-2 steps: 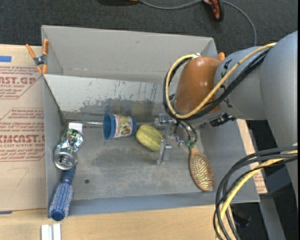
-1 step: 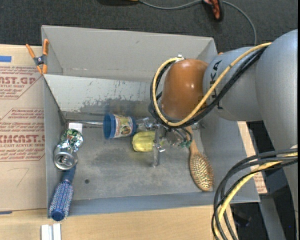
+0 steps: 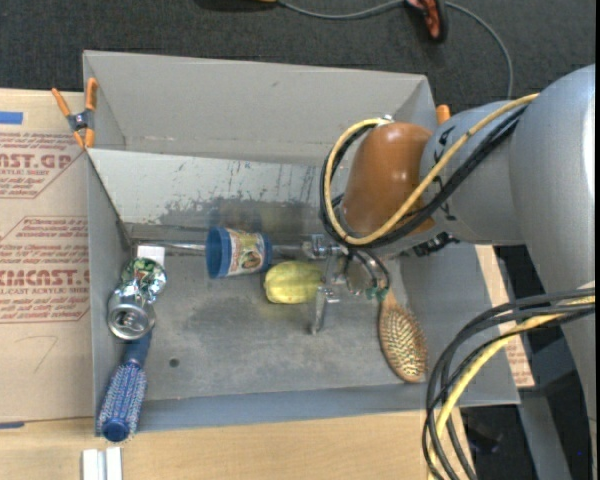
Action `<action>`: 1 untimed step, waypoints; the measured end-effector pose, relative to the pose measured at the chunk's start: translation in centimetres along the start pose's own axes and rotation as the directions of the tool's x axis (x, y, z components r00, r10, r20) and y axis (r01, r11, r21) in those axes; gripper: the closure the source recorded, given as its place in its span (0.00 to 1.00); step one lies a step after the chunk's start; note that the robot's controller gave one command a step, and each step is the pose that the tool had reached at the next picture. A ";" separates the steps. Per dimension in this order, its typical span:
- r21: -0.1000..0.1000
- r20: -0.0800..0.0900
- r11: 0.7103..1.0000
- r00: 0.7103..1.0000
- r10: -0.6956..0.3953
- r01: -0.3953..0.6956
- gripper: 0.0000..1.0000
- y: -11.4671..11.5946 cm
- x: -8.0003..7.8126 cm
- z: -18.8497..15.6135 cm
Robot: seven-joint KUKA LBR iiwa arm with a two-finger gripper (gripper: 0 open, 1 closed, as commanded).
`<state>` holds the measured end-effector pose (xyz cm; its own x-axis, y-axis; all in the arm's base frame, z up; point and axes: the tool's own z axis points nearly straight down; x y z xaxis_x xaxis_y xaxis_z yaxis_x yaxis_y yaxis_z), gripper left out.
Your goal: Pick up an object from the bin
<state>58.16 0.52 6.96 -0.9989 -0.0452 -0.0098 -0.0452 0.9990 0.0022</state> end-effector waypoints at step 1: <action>0.000 0.000 1.000 1.000 -0.023 0.023 0.00 0.3 0.1 -0.2</action>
Offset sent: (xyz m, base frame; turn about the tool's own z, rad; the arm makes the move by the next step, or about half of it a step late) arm -0.0147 0.0082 0.1451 -0.0956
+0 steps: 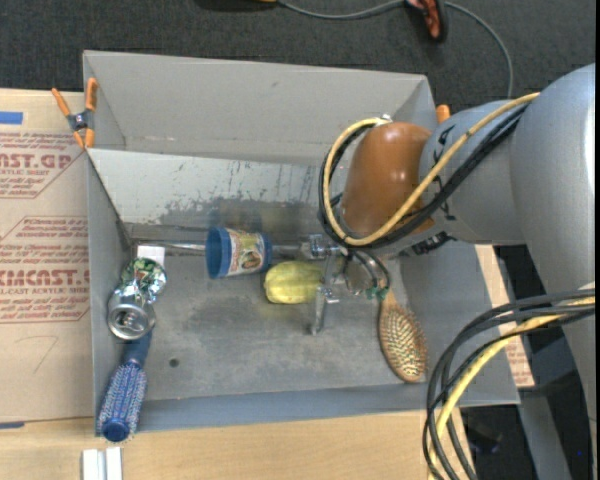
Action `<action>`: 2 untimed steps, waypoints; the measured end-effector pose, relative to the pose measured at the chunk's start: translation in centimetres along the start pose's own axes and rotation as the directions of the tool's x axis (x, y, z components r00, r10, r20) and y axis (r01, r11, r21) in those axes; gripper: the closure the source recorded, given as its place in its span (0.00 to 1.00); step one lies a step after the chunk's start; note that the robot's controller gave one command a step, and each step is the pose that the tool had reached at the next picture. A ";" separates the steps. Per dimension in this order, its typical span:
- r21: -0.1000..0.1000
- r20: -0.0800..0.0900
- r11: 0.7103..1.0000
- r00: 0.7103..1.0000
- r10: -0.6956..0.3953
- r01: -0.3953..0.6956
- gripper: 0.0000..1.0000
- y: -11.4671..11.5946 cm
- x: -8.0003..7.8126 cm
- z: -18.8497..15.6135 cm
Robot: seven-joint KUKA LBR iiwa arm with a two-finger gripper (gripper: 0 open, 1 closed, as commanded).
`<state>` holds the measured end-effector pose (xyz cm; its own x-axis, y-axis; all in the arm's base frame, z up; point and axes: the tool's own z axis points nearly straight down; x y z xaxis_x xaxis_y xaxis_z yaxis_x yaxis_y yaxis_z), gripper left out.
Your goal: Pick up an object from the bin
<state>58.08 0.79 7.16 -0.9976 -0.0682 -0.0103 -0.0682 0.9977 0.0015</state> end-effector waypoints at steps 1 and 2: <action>-0.001 -0.002 0.997 0.997 -0.077 0.077 0.00 0.6 1.0 -11.7; -0.001 0.003 0.997 0.997 -0.078 0.078 0.00 0.2 1.4 -14.7</action>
Offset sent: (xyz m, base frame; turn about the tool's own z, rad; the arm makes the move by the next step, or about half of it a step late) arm -0.0232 -0.0076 0.1436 -0.0784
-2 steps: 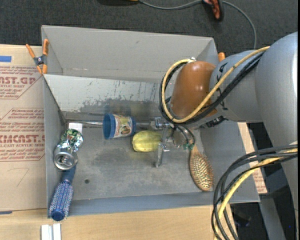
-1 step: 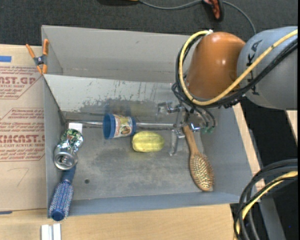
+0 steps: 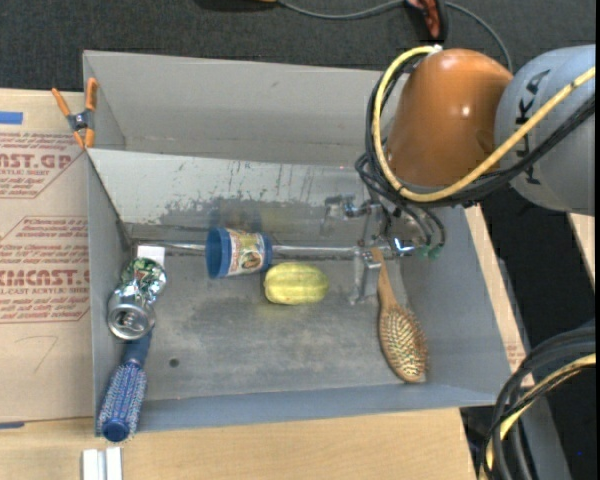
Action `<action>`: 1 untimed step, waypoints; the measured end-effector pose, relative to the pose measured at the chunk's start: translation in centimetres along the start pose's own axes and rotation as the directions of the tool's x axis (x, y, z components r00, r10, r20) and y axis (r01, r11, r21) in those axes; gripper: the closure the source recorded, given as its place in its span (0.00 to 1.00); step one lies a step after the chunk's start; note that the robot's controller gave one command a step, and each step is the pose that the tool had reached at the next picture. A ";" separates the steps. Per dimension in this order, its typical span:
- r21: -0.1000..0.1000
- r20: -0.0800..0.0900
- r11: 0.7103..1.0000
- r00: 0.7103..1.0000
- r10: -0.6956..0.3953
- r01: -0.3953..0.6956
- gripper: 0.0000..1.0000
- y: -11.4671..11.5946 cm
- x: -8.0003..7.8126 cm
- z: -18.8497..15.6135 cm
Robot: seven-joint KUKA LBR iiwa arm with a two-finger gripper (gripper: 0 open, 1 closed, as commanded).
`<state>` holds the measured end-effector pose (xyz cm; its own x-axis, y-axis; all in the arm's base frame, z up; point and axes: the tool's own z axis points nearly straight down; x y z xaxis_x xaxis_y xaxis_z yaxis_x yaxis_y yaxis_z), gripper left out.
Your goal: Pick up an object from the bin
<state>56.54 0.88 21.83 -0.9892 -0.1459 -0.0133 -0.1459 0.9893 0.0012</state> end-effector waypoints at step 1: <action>-0.002 0.002 1.000 1.000 -0.028 0.028 0.00 3.3 -1.7 1.7</action>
Offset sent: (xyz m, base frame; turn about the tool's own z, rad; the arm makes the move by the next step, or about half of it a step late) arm -0.0118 0.0054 -0.0859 -0.0993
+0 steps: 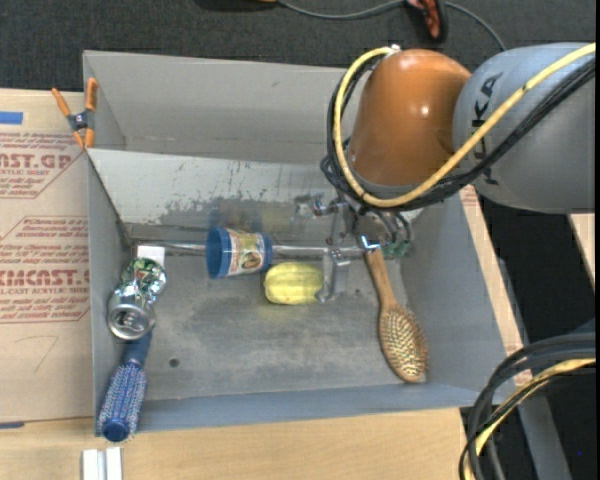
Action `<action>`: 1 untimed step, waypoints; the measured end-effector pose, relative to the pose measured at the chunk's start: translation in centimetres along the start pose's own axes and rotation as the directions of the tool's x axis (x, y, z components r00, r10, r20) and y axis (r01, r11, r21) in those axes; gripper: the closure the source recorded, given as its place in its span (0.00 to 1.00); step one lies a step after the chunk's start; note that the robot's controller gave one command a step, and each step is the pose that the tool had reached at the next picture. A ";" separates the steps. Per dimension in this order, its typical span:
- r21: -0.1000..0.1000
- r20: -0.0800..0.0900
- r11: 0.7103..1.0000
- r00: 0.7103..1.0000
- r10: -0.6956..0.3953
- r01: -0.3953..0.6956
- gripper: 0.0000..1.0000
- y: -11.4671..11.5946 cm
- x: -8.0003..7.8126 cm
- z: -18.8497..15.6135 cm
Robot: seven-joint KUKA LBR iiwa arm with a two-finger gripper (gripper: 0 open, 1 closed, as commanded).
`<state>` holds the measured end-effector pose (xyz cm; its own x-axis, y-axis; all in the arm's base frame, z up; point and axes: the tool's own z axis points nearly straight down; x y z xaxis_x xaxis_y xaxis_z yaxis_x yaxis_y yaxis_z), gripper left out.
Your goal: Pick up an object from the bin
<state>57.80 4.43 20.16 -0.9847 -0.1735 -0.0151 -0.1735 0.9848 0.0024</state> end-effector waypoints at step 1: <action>0.003 -0.005 0.998 0.998 -0.069 0.069 0.00 -2.6 3.2 7.2</action>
Offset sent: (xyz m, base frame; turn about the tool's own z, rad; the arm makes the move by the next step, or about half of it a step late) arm 0.0021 0.0312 -0.0903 -0.0006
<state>55.21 1.39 12.93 -0.9704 -0.2411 -0.0100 -0.2411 0.9705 -0.0019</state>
